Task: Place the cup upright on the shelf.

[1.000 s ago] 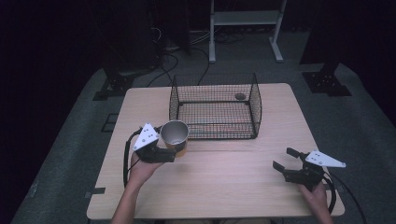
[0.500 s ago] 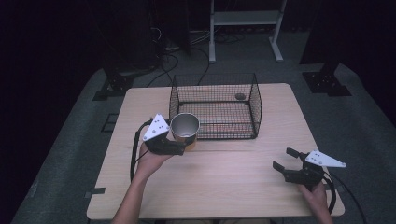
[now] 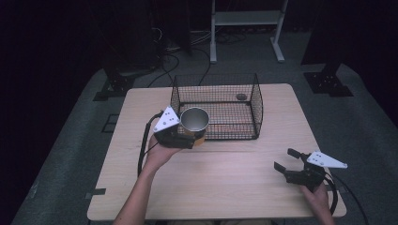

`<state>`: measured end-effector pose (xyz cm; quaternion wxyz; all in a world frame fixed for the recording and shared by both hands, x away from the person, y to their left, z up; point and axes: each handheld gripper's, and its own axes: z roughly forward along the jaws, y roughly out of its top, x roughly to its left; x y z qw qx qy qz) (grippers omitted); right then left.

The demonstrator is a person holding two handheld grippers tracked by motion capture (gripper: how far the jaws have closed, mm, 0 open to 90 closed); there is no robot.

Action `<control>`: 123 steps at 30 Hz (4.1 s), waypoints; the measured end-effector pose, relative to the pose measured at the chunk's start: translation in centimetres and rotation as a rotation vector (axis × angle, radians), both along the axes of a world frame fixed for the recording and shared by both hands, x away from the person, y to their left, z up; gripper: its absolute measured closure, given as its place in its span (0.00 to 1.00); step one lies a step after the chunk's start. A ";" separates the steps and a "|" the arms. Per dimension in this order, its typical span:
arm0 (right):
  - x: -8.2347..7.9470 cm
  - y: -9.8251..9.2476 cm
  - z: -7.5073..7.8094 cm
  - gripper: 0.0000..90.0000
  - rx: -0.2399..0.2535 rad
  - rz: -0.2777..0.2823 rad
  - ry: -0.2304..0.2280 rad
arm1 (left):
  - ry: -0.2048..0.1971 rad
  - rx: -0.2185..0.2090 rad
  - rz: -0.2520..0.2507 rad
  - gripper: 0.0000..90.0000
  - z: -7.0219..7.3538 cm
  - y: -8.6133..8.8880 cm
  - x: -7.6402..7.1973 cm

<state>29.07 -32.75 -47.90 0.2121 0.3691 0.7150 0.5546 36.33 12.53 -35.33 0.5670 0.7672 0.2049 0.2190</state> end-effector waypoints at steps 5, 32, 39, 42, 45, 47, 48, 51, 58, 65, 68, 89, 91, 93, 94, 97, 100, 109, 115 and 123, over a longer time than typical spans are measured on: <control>0.0 0.0 0.0 0.14 0.003 0.001 0.001 | 0.004 0.004 -0.009 0.15 0.4 -0.7 0.9; 0.1 -0.1 0.0 0.14 0.012 0.015 0.004 | 0.026 0.007 -0.060 0.15 2.5 -4.5 6.6; 0.1 -0.1 0.0 0.14 0.016 0.016 0.005 | 0.050 0.012 -0.059 0.15 2.8 -5.4 8.5; 0.1 -0.1 0.0 0.14 0.017 0.016 0.007 | 0.065 0.008 -0.067 0.15 2.8 -5.9 9.4; 0.1 -0.2 0.0 0.14 0.021 0.016 0.008 | 0.068 -0.003 -0.073 0.15 3.0 -6.3 10.0; 0.1 -0.2 0.0 0.14 0.023 0.016 0.007 | 0.068 0.002 -0.069 0.15 3.1 -6.6 10.4; 0.1 -0.2 0.0 0.14 0.025 0.015 0.007 | 0.068 0.002 -0.069 0.15 3.1 -6.6 10.4; 0.1 -0.2 0.0 0.14 0.024 0.013 0.007 | 0.070 0.006 -0.063 0.15 3.1 -7.1 11.0; 0.1 -0.3 0.0 0.14 0.030 0.009 0.008 | 0.078 -0.005 -0.055 0.15 3.5 -8.0 12.6; 0.1 -0.3 0.0 0.14 0.035 0.011 0.009 | 0.074 -0.017 -0.032 0.15 3.5 -8.5 13.7; 0.1 -0.4 -0.1 0.14 0.042 0.014 0.009 | 0.083 -0.018 -0.027 0.15 3.4 -8.7 14.1; 0.2 -1.2 -0.1 0.14 0.103 0.001 0.014 | 0.119 -0.024 -0.088 0.15 0.9 -9.0 16.7; 0.1 -1.1 -0.1 0.14 0.099 0.003 0.013 | 0.124 -0.016 -0.088 0.15 0.6 -9.0 16.9; 0.1 -1.1 -0.1 0.14 0.093 0.005 0.010 | 0.132 -0.010 -0.092 0.15 0.3 -9.1 17.1; 0.1 -1.1 -0.1 0.14 0.093 0.005 0.010 | 0.132 -0.010 -0.092 0.15 0.3 -9.1 17.1; 0.1 -1.1 -0.1 0.14 0.097 0.005 0.010 | 0.148 0.006 -0.103 0.15 -0.3 -9.2 17.5; 0.1 -1.1 -0.1 0.14 0.096 0.007 0.011 | 0.162 0.012 -0.107 0.15 -0.8 -9.3 17.8; 0.1 -1.0 -0.1 0.14 0.088 0.001 0.008 | 0.195 0.050 -0.130 0.15 -2.3 -9.7 18.6; 0.1 -0.9 -0.1 0.14 0.075 0.003 0.005 | 0.224 0.118 -0.136 0.15 -2.9 -10.3 19.0; 0.1 -0.9 -0.1 0.14 0.073 0.004 0.003 | 0.225 0.133 -0.122 0.15 -3.3 -11.1 19.3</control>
